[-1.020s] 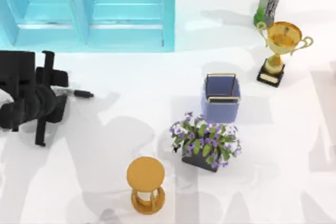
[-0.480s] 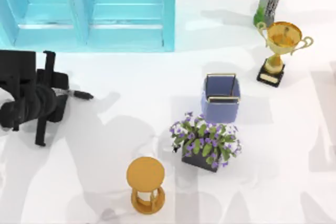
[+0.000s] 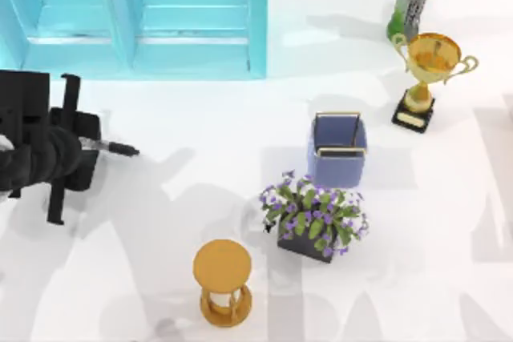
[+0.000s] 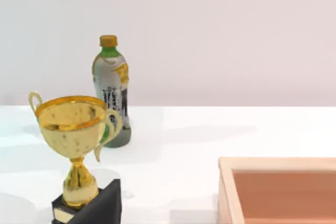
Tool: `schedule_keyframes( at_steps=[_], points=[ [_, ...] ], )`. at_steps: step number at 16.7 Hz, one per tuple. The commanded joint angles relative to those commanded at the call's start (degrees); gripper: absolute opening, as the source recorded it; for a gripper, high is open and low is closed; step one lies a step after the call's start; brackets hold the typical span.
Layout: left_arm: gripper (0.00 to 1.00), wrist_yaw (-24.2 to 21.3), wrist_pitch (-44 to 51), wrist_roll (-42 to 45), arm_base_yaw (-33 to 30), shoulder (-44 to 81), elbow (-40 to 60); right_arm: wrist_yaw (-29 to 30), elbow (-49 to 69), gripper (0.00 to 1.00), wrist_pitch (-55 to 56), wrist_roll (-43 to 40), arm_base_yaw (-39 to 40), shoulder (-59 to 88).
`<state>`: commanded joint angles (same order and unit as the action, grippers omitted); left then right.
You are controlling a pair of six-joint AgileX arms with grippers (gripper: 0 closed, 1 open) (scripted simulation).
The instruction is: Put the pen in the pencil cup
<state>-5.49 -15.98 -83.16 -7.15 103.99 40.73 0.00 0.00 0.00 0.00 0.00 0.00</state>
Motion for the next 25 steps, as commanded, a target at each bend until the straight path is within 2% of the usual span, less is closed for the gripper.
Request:
schedule_keyframes(
  at_steps=[9,13,21,23,25],
  points=[
    [0.00,2.51,30.92,-2.63,-2.61,-38.61,-3.66,0.00,0.00,1.00,0.00,0.00,0.00,0.00],
    [0.00,3.14,42.20,-3.42,-3.74,-50.14,-5.58,0.00,0.00,1.00,0.00,0.00,0.00,0.00],
    [0.00,3.81,44.24,-3.13,-4.28,-51.76,-5.59,0.00,0.00,1.00,0.00,0.00,0.00,0.00],
    [0.00,6.77,42.66,-1.27,-6.75,-49.02,-3.39,0.00,0.00,1.00,0.00,0.00,0.00,0.00],
    [0.00,12.06,40.19,1.62,-11.21,-44.06,0.50,0.00,0.00,1.00,0.00,0.00,0.00,0.00]
  ],
)
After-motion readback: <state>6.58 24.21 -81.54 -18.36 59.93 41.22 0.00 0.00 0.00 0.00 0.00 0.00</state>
